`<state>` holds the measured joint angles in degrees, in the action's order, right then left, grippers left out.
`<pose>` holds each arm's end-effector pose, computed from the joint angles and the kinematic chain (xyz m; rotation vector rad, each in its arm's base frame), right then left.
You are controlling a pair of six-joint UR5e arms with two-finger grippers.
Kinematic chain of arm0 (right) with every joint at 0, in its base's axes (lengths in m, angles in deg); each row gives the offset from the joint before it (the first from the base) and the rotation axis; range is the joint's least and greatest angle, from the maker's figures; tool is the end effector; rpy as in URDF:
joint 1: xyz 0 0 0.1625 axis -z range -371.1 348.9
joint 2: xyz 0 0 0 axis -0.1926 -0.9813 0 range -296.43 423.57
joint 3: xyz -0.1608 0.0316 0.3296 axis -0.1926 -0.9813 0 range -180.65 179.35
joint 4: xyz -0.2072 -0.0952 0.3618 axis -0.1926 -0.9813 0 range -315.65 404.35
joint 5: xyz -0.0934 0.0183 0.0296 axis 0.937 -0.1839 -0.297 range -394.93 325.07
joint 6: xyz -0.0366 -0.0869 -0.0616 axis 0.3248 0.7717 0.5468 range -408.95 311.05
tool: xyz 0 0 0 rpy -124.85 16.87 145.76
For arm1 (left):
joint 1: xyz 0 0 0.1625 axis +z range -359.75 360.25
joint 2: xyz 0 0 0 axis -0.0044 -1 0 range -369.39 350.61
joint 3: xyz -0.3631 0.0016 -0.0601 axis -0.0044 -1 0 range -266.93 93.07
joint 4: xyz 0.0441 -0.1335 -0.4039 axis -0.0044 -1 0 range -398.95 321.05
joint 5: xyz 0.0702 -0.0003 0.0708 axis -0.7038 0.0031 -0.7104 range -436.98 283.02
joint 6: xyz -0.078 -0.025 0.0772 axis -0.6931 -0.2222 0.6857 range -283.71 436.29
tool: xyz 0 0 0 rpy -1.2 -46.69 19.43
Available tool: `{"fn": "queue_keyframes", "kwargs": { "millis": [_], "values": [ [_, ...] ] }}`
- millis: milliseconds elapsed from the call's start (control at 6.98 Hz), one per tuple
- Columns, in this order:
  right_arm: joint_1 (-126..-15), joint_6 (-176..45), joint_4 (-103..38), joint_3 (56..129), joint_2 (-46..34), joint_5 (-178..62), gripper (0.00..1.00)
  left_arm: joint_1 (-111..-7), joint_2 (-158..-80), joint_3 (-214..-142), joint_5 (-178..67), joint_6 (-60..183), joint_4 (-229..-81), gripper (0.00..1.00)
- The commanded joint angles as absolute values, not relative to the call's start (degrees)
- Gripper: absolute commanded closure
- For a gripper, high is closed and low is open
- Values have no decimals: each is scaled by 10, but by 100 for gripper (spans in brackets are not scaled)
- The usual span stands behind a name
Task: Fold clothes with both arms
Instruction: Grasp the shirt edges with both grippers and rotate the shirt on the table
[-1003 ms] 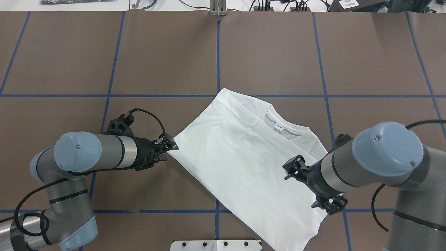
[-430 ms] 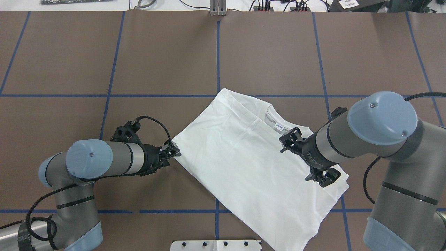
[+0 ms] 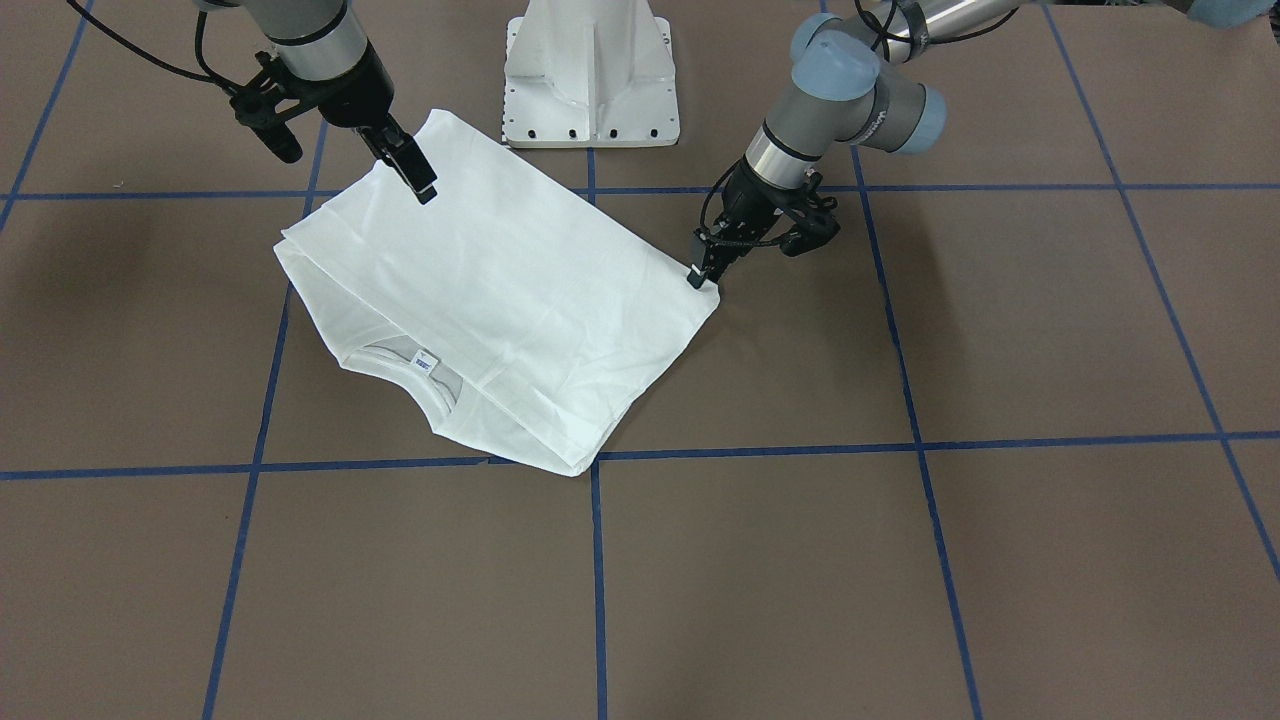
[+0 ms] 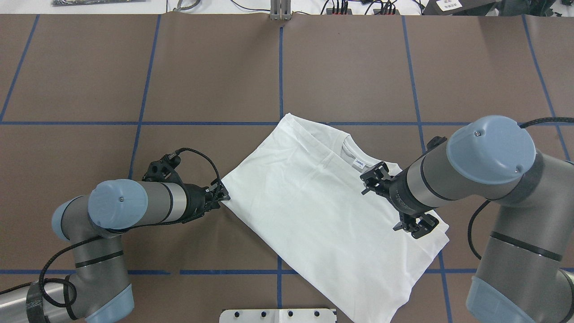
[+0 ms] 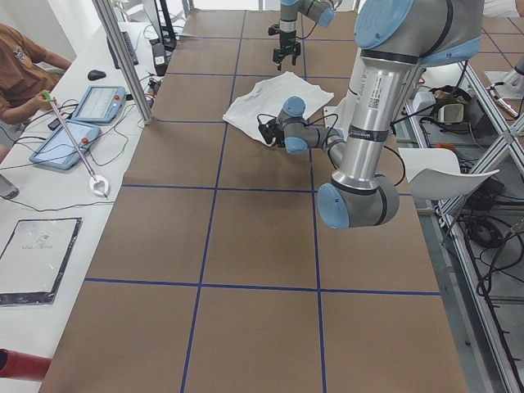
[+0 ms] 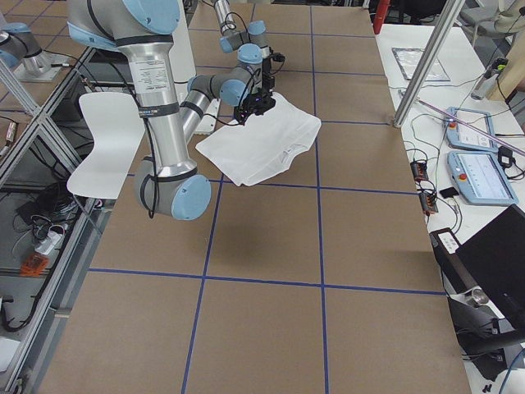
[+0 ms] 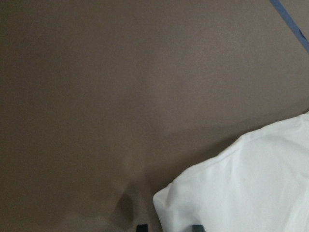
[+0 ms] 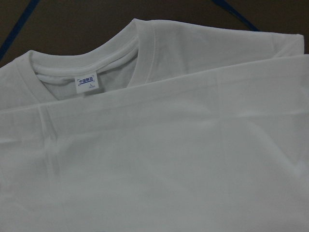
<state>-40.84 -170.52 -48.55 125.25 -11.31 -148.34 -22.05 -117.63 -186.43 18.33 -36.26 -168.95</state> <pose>-0.3860 -0.3225 0.1968 -0.4093 -0.8464 0.8219 0.5235 -0.3475 0.2730 -0.0857 1.2045 -0.6329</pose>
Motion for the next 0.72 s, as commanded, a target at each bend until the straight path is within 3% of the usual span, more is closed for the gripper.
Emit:
{"fn": "queue_keyframes", "kwargs": {
  "millis": [0,286,573],
  "values": [
    [-412,-1706,-485,1250,-112,-1482,0,-246,-1178,-1844,166,-280,-1692,100],
    [-413,-1706,-485,1250,-111,-1482,0,-342,-1247,-1767,171,-203,-1691,100],
    [-413,-1707,-485,1249,-110,-1480,0,-435,-1362,-1614,171,-159,-1696,100]
  ]
}}
